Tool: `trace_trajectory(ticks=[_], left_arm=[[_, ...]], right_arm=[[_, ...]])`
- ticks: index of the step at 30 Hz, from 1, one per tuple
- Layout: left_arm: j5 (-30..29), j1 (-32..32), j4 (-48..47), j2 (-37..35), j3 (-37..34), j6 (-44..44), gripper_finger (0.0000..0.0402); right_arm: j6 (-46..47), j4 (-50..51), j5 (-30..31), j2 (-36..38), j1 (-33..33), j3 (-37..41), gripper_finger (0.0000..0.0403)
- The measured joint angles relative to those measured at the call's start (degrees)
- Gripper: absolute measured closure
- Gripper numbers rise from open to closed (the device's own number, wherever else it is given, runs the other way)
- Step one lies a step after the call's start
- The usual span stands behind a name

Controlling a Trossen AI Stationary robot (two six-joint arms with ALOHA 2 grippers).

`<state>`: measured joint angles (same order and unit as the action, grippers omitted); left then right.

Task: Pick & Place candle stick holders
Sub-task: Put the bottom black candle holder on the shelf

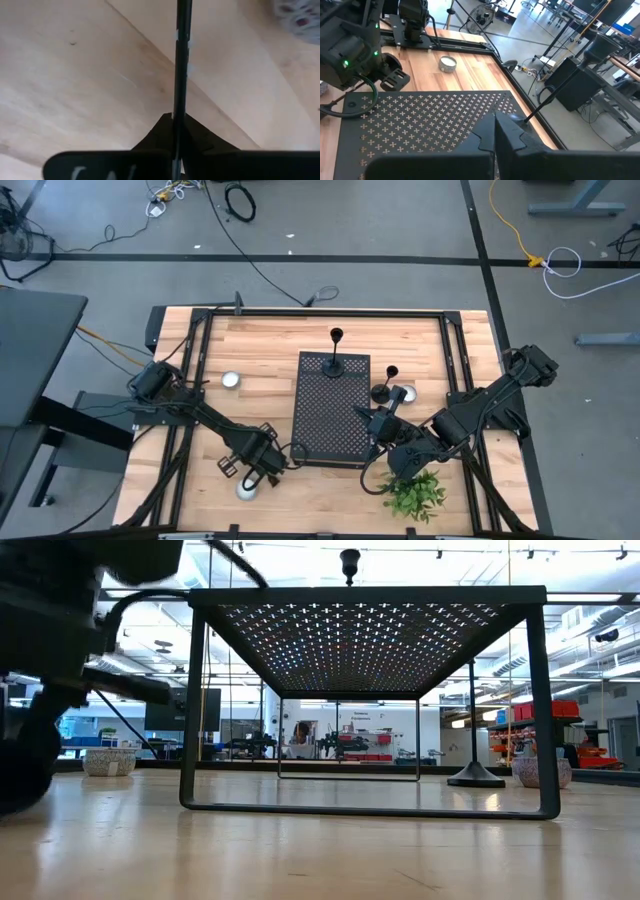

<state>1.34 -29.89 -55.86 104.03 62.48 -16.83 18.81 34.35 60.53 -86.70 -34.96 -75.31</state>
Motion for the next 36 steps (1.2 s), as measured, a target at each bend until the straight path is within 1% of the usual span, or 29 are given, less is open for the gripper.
trace_trajectory(ticks=[4,12,15,19,22,28,32,36], left_arm=[[0.5,0.0,-0.5,-3.0,1.3,3.3,0.0391],[-0.8,-1.9,-0.5,-14.0,2.1,10.6,0.0391],[-5.0,-3.0,0.7,-18.2,2.1,13.2,0.0391],[-11.7,-3.5,6.2,-23.5,2.1,13.3,0.0391],[-15.3,-2.9,10.3,-27.2,2.1,13.2,0.0391],[-22.3,-0.2,15.6,-33.7,2.1,12.5,0.0391],[-21.6,4.1,21.3,-37.2,1.3,6.2,0.0391],[-16.3,10.3,26.4,-40.1,0.1,1.2,0.0391]], right_arm=[[-0.2,0.0,0.0,0.0,0.0,0.0,0.0403],[-0.3,0.5,0.1,0.0,0.0,0.0,0.0403],[-0.3,0.5,0.1,0.0,0.0,0.0,0.0403],[-0.2,0.5,0.4,0.0,0.0,0.0,0.0403],[-0.2,0.5,0.4,0.0,0.0,0.0,0.0403],[0.6,1.9,0.5,0.0,0.0,0.0,0.0403],[3.1,4.7,1.8,0.0,0.0,0.0,0.0403],[6.6,8.3,3.1,0.0,0.0,0.0,0.0403]])
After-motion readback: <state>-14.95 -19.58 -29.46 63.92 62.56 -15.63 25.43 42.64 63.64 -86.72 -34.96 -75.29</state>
